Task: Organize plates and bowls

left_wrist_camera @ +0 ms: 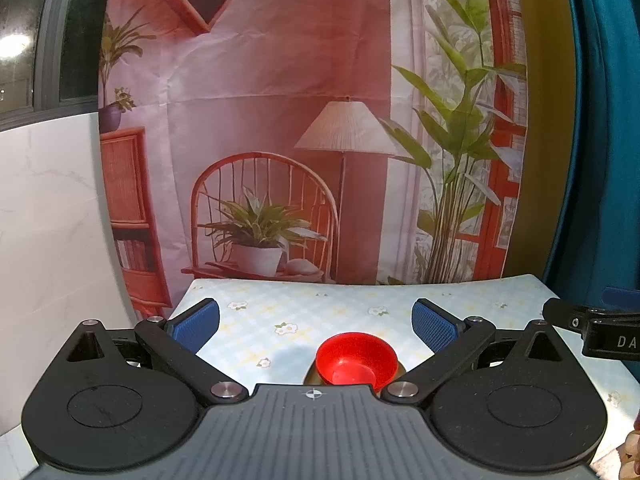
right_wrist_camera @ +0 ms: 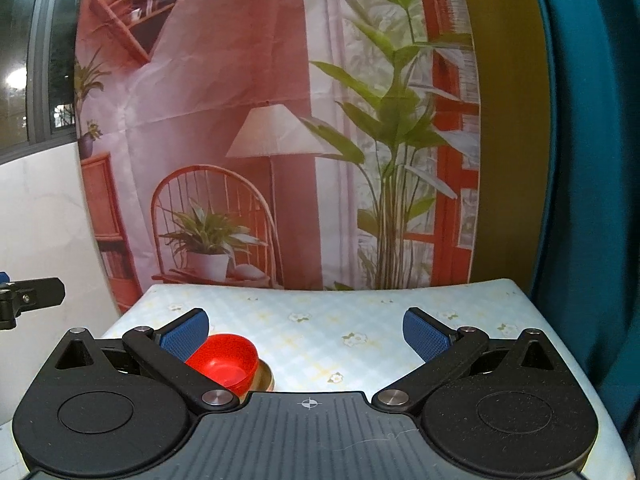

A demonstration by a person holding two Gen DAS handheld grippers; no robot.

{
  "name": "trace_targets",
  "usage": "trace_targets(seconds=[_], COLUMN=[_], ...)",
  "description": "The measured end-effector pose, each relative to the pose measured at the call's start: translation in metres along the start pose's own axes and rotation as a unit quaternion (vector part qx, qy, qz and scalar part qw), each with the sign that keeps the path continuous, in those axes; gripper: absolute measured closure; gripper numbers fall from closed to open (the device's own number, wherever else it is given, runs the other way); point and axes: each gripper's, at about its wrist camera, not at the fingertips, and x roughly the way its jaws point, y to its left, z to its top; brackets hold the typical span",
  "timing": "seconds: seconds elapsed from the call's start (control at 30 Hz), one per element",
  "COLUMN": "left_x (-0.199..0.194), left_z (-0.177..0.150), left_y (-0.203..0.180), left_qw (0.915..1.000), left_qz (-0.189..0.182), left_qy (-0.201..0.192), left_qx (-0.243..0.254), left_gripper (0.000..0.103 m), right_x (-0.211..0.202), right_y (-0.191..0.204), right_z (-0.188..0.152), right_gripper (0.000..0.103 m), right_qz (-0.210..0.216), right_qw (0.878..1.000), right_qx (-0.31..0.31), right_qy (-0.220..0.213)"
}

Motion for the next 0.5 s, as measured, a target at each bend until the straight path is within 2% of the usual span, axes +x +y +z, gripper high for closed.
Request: trace_targets(seconds=[0.5], left_x=[-0.0032], left_z=[-0.0018], left_y=[0.0007], left_qw=[1.0000], left_qz=[-0.002], left_qy=[0.002], left_qx=[0.000], left_gripper=[0.000], right_x=[-0.0035], right_y=[-0.0009], right_z=[0.0049], right_gripper=[0.000], right_qz=[-0.004], right_qw=[1.000], right_qx=[-0.007], right_qy=[-0.009])
